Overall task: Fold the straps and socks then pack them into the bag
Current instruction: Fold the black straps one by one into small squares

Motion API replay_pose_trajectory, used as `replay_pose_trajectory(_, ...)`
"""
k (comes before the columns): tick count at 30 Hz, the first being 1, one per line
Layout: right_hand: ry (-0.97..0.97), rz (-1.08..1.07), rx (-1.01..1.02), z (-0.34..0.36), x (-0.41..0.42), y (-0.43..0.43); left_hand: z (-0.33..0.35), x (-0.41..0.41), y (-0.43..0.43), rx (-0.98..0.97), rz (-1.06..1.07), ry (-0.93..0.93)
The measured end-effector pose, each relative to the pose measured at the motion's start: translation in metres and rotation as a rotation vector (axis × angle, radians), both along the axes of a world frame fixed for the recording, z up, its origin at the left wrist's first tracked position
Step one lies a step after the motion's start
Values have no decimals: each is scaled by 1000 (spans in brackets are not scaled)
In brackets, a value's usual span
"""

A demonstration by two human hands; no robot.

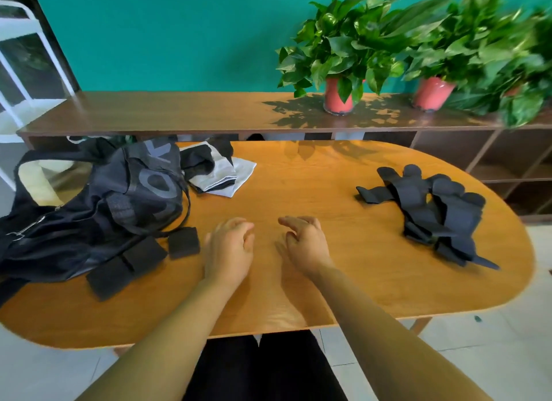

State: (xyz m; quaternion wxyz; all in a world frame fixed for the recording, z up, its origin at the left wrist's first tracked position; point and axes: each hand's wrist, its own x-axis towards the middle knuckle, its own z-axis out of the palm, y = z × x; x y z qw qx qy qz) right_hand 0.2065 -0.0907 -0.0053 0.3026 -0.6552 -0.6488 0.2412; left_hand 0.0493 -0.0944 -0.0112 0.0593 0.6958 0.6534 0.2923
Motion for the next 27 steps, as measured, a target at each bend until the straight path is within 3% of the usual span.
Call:
replay_pose_trajectory(13,-281,-545,52,18,171,35,8,142,60,-113,-326,72)
replay_pose_trajectory(22,-627,-679,-387,11,241,77,3,177,79,-138,-411,55)
replay_pose_trajectory(27,-659,-736,-381,10,246,81,-2,173,84,-162,-402,67)
